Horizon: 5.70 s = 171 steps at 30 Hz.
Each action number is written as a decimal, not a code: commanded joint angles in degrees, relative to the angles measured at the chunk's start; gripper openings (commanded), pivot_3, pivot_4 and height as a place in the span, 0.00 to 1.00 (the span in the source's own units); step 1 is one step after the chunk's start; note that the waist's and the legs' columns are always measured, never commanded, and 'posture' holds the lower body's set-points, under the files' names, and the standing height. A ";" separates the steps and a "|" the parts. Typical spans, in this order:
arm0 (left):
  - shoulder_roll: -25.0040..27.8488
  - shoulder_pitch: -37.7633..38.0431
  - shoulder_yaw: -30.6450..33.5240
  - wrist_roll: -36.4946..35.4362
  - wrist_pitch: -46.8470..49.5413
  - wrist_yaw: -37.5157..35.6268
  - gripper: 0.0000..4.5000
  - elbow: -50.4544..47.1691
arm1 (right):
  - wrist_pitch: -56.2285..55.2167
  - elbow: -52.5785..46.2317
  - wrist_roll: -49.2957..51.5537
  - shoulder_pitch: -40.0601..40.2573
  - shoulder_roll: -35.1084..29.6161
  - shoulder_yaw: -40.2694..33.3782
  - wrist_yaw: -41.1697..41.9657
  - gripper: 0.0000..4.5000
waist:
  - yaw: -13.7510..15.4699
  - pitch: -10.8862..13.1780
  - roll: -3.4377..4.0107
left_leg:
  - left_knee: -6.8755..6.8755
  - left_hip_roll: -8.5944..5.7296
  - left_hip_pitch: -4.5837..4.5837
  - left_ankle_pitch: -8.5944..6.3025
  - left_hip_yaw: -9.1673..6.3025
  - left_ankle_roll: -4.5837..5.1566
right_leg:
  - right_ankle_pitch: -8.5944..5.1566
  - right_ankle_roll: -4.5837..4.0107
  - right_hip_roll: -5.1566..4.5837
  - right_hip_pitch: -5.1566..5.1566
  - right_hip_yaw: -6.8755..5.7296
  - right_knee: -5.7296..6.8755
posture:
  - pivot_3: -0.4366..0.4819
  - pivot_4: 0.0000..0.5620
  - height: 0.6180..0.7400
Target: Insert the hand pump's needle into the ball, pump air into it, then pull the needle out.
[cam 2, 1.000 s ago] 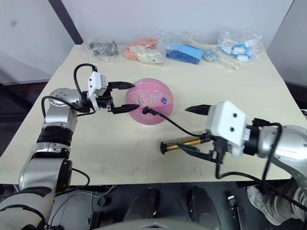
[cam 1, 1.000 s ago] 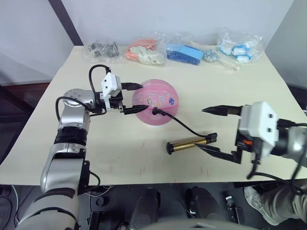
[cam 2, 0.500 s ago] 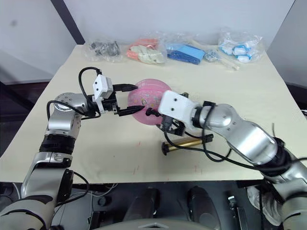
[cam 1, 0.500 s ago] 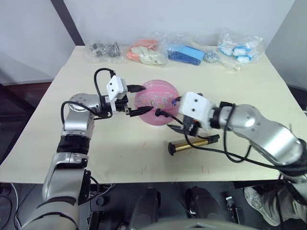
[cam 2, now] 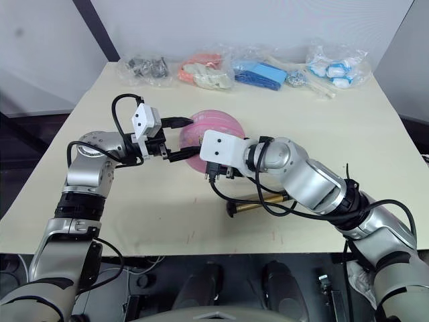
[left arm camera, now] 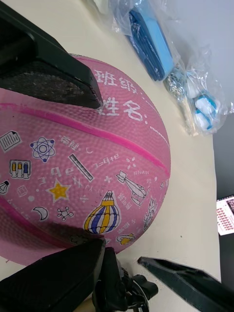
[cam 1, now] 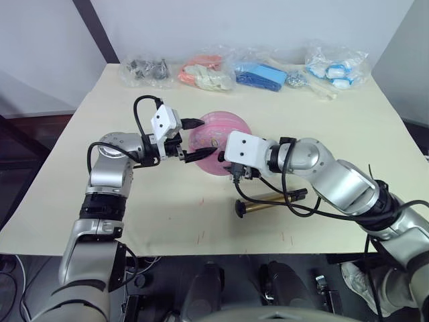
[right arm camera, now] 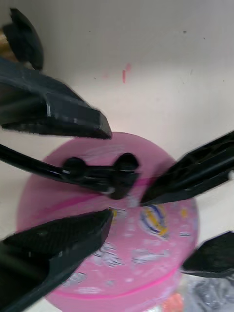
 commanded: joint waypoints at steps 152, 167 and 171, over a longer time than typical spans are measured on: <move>-0.90 1.20 -6.39 8.54 -1.06 10.56 1.00 4.89 | -4.34 -6.84 -23.59 1.85 9.21 -3.72 11.88 0.08 | -0.01 0.03 0.05 | -0.11 -0.10 -0.21 0.00 -0.14 -0.01 | -0.06 0.08 -0.09 -0.13 -0.12 -0.14 | 0.48 0.27 1.00; -0.46 1.42 -6.89 9.42 -1.93 11.34 1.00 6.76 | -2.27 -8.00 -22.16 -0.32 9.51 -5.11 12.48 0.08 | -0.13 0.02 0.06 | -0.11 -0.11 -0.19 0.00 -0.18 -0.01 | -0.08 0.11 -0.09 -0.12 -0.15 -0.11 | 0.48 0.27 1.00; -0.38 1.37 -7.11 9.81 -2.50 11.52 1.00 7.31 | -1.45 -8.22 -21.50 -1.28 9.53 -5.21 12.58 0.08 | -0.09 -0.01 0.12 | -0.12 -0.11 0.43 0.02 -0.25 0.02 | -0.16 0.22 -0.08 0.45 -0.21 -0.09 | 0.48 0.27 1.00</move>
